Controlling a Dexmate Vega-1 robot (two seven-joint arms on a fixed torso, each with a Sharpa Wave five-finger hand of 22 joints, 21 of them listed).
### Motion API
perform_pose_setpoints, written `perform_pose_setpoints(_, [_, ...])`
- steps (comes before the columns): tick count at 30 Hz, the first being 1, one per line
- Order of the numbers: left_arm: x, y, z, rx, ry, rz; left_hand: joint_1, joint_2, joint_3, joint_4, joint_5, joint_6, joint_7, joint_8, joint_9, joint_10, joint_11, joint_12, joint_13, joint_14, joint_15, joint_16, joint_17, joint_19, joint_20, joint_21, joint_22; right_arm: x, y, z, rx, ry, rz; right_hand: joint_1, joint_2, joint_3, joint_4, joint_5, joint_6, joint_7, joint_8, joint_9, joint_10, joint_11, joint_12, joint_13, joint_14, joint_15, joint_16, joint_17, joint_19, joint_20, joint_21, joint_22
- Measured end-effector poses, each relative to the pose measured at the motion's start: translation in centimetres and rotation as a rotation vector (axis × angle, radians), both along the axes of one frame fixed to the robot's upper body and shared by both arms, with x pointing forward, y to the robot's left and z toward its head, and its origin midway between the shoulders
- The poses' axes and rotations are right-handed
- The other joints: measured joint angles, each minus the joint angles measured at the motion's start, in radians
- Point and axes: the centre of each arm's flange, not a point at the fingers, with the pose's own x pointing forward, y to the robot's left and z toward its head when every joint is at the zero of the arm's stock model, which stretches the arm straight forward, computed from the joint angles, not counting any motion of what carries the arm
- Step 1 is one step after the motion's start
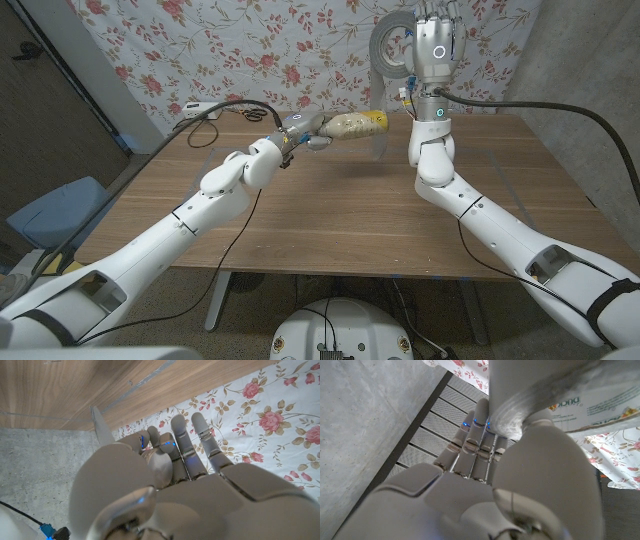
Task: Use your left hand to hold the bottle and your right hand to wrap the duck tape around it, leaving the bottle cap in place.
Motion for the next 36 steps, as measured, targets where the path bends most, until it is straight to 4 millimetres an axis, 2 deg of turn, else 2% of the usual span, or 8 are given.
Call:
perform_pose_setpoints(11, [0.5,-0.6,0.2,0.004,0.022,-0.006,0.0,0.0,0.004,-0.004,0.0,0.0,0.0,0.006,-0.007,0.001,0.002,0.0,0.003,-0.005,0.005,0.008,0.0,0.0,0.0,0.008,0.0,-0.3,1.8,0.7,-0.044,-0.009,0.019,0.001,-0.001,-0.005,0.0,0.003,0.003,0.003,-0.005,-0.006,0.002,-0.002,0.002,0.0,0.004,0.004,-0.001,0.024,0.001,-0.001,0.011,-0.005])
perform_pose_setpoints(25, [0.1,-1.5,0.0,-0.006,0.056,-0.076,0.0,0.0,0.004,-0.004,0.0,0.0,0.0,0.006,-0.015,0.002,0.005,0.0,0.004,-0.013,0.009,0.011,0.001,0.0,0.0,0.008,-0.005,3.5,2.7,2.0,-0.026,0.112,-0.061,0.001,-0.001,-0.014,0.002,0.015,0.004,0.003,-0.01,-0.013,0.004,-0.003,0.001,0.0,0.015,0.004,-0.001,0.043,0.001,-0.001,0.022,-0.013])
perform_pose_setpoints(36, [0.2,-3.2,-0.4,0.026,0.138,-0.17,-0.019,-0.003,0.004,-0.004,0.0,0.0,0.0,0.007,-0.022,0.004,0.007,-0.001,0.004,-0.015,0.006,0.011,0.0,0.0,0.0,0.008,-0.005,6.2,3.1,3.3,0.016,0.181,-0.126,0.004,-0.004,-0.018,0.003,0.023,0.029,-0.004,-0.019,-0.009,0.021,0.004,-0.006,0.0,0.02,0.002,-0.009,0.052,-0.003,0.003,0.036,-0.017])
